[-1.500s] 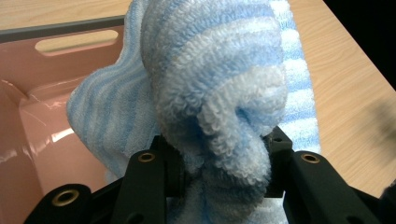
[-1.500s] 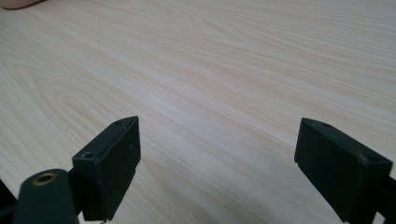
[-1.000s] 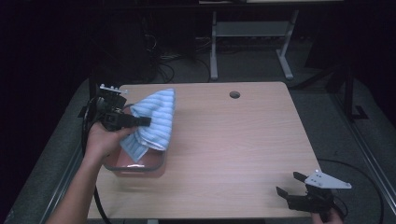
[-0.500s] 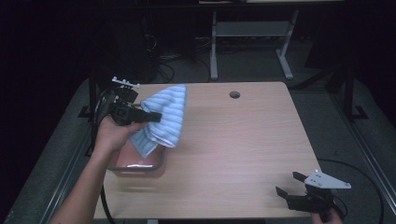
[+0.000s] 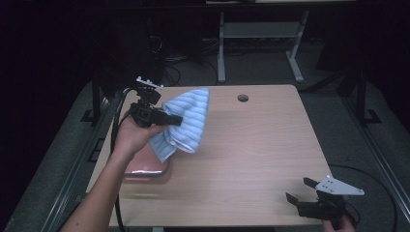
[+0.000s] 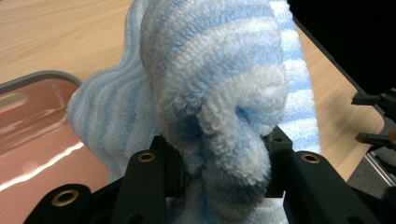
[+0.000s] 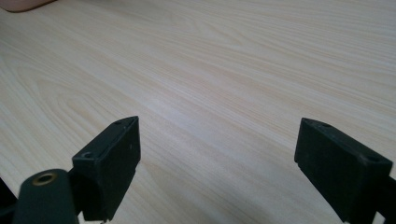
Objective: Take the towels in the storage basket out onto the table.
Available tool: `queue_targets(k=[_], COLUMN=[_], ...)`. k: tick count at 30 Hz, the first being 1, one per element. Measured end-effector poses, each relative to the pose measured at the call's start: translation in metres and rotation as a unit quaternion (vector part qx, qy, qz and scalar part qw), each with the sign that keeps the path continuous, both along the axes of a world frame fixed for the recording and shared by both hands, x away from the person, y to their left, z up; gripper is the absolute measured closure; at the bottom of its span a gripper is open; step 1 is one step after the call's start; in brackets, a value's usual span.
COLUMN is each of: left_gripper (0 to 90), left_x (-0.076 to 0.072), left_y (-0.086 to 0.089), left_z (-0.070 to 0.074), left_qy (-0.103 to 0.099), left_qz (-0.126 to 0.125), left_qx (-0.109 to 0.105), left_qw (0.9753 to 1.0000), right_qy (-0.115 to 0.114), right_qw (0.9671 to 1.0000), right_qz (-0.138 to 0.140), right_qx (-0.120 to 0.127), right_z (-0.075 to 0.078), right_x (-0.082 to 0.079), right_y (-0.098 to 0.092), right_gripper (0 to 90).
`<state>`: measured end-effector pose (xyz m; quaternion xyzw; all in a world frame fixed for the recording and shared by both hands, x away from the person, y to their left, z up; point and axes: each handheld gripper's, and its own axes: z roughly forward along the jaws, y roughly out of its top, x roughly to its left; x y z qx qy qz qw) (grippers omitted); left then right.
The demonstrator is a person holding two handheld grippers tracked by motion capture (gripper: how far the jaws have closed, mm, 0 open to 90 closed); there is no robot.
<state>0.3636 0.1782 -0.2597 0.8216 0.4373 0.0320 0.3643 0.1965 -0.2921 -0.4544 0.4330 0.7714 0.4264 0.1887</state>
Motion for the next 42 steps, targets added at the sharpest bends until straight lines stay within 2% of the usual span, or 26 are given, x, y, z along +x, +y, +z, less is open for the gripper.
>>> queue_targets(k=[13, 26, 29, 40, 42], left_gripper=[61.8, 61.8, 61.8, 61.8, 61.8], left_x=[0.009, 0.013, 0.014, 0.018, 0.019], left_y=[-0.032, -0.060, -0.070, -0.091, -0.095], left_z=[-0.009, -0.012, -0.013, -0.021, -0.024], left_qy=[0.010, 0.013, 0.014, 0.021, 0.023], left_qz=[-0.027, -0.047, -0.058, -0.074, -0.072], left_qx=[0.010, 0.010, 0.013, 0.017, 0.012], left_qw=[0.9995, 0.9988, 0.9981, 0.9969, 0.9971], right_qy=[-0.002, -0.002, -0.002, -0.004, -0.003], right_qw=[1.0000, 1.0000, 1.0000, 1.0000, 1.0000], right_qz=[0.001, 0.003, 0.003, 0.004, 0.004], right_qx=[0.001, 0.002, -0.001, 0.002, 0.002], right_z=[0.000, 0.001, 0.002, 0.002, 0.002], right_x=[0.000, 0.000, 0.000, 0.000, -0.001], right_y=[-0.001, -0.001, 0.000, 0.000, 0.000], right_gripper=[13.7, 13.7, 13.7, 13.7, 13.7])
